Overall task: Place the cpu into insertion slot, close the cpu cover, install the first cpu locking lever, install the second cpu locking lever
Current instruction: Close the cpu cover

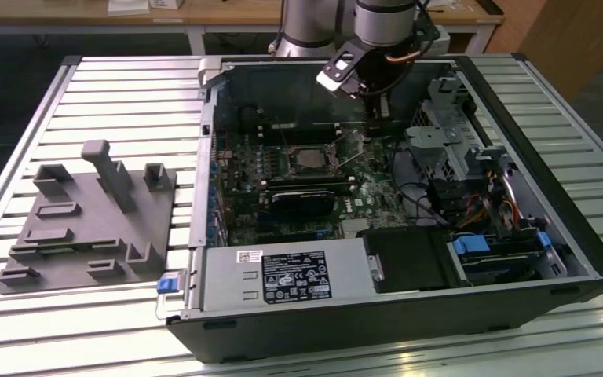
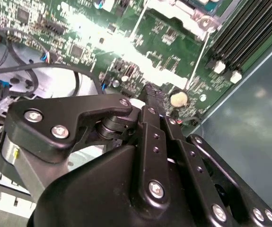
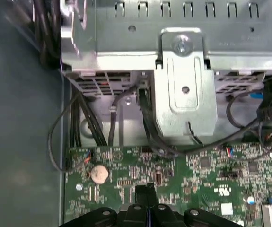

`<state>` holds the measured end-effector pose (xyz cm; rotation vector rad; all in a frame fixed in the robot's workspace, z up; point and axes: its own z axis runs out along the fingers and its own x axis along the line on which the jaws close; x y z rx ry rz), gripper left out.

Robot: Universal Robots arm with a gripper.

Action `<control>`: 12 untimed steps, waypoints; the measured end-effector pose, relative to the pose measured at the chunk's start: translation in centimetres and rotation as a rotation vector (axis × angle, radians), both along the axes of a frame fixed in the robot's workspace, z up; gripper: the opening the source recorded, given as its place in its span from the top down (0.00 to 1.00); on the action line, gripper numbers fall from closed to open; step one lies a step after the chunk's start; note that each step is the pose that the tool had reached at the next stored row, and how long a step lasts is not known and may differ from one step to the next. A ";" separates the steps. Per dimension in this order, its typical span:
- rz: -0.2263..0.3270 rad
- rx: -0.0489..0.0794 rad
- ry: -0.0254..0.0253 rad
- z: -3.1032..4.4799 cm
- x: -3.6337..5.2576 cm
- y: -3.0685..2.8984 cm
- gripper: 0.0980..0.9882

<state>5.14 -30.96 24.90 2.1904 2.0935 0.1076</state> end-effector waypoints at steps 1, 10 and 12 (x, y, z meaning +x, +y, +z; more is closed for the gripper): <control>0.000 0.000 -0.0001 0.00 0.09 0.00 0.99; 0.000 0.000 0.0013 -1.16 0.16 0.00 0.99; 0.000 0.000 0.0020 -1.23 0.16 0.00 0.99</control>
